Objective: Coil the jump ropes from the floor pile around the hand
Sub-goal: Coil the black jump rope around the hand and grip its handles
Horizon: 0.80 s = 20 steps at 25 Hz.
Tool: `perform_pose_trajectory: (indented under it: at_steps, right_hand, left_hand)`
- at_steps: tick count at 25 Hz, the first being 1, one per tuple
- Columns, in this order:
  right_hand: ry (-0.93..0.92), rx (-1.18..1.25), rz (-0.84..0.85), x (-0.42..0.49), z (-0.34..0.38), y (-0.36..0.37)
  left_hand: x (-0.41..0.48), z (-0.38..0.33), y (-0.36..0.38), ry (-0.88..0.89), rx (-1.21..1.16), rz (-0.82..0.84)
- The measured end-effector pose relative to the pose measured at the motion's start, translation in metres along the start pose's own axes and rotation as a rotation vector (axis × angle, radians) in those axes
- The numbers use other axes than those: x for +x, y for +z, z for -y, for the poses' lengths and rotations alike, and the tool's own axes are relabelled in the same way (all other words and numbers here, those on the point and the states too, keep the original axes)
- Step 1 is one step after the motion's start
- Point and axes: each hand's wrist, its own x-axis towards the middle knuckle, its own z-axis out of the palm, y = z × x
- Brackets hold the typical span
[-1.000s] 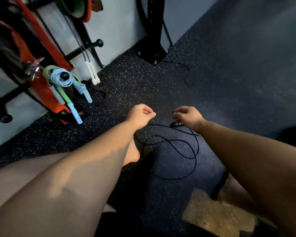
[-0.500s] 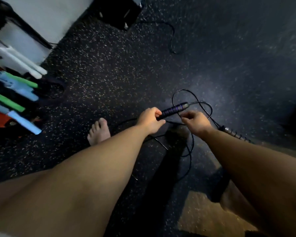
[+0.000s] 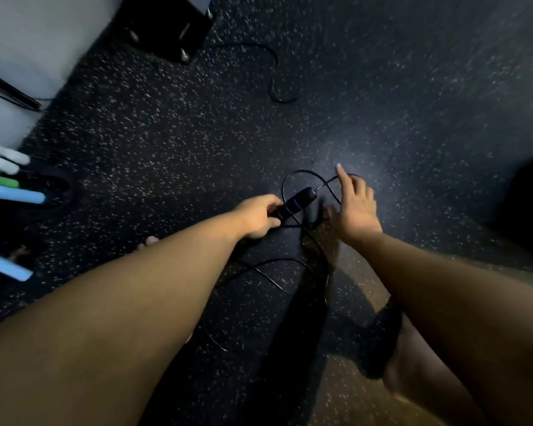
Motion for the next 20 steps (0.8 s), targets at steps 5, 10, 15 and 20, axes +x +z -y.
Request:
perform_pose_trajectory:
  at_steps: [5, 10, 15, 20]
  right_hand:
    - [-0.224, -0.211, -0.078, -0.026, 0.042, -0.059]
    - [-0.523, -0.004, 0.075, -0.099, 0.123, -0.156]
    - [-0.464, 0.412, -0.001, -0.170, 0.141, -0.238]
    - [-0.415, 0.790, 0.000, -0.211, 0.143, -0.278]
  left_hand:
    - [-0.082, -0.004, -0.041, 0.004, -0.080, 0.100]
    - [-0.183, -0.064, -0.076, 0.141, -0.451, -0.039]
    - [-0.271, -0.111, -0.113, 0.294, -0.734, -0.125]
    - [-0.328, -0.133, -0.125, 0.385, -0.720, 0.007]
